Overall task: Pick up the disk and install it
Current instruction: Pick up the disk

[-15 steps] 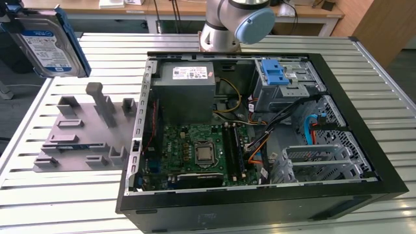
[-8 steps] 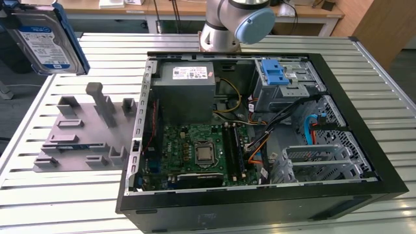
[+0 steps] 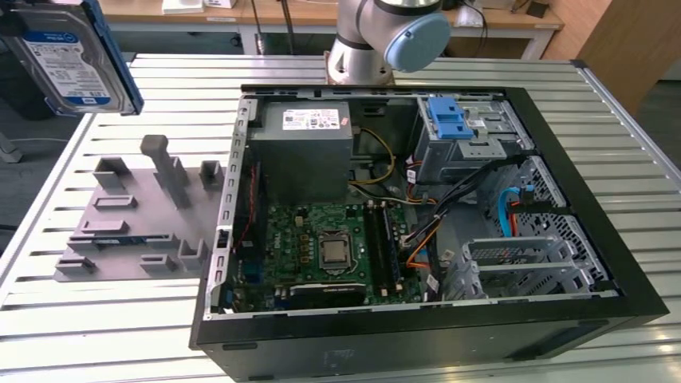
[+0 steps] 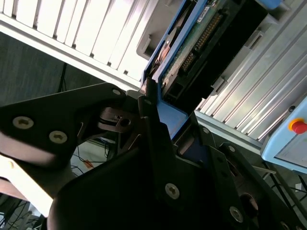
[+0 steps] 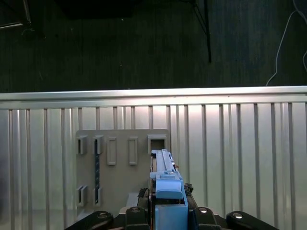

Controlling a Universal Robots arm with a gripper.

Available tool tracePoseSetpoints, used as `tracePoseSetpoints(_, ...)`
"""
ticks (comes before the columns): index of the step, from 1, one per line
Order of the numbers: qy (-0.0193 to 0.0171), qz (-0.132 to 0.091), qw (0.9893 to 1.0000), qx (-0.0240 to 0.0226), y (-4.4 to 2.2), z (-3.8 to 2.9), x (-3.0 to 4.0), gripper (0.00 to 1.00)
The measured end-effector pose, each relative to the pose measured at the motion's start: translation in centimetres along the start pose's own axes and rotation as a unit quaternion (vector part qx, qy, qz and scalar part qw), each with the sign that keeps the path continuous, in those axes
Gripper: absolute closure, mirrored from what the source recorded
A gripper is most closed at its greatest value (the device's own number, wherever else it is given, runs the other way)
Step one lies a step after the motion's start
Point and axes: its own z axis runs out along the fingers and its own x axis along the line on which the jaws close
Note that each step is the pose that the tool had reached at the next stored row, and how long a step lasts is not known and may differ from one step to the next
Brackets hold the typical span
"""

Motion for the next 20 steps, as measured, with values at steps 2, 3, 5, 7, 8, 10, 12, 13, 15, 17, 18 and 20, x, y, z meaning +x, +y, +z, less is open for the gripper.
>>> tracePoseSetpoints(2,0.0000,0.000,1.0000,0.0000,0.00,-0.29,0.00,0.64)
tracePoseSetpoints(3,0.0000,0.000,1.0000,0.0000,0.00,-0.41,-0.01,0.64)
tracePoseSetpoints(5,0.0000,0.000,1.0000,-0.0001,0.00,-0.68,-0.01,0.64)
tracePoseSetpoints(7,0.0000,0.000,1.0000,0.0000,0.00,-0.95,-0.01,0.64)
tracePoseSetpoints(8,0.0000,0.000,1.0000,0.0000,0.00,-1.08,-0.01,0.64)
tracePoseSetpoints(10,0.0000,0.000,1.0000,0.0000,0.00,-1.36,-0.02,0.64)
tracePoseSetpoints(12,0.0000,0.000,1.0000,0.0000,0.00,-1.66,-0.02,0.64)
tracePoseSetpoints(13,0.0000,0.000,1.0000,0.0000,0.00,-1.84,-0.02,0.64)
tracePoseSetpoints(15,0.0000,0.000,1.0000,0.0000,0.00,-2.18,-0.02,0.64)
tracePoseSetpoints(17,0.0000,0.000,1.0000,0.0000,0.00,-2.56,-0.03,0.64)
tracePoseSetpoints(18,0.0000,0.000,1.0000,0.0000,0.00,-2.77,-0.03,0.64)
tracePoseSetpoints(20,0.0000,0.000,1.0000,0.0000,0.00,-3.20,-0.03,0.64)
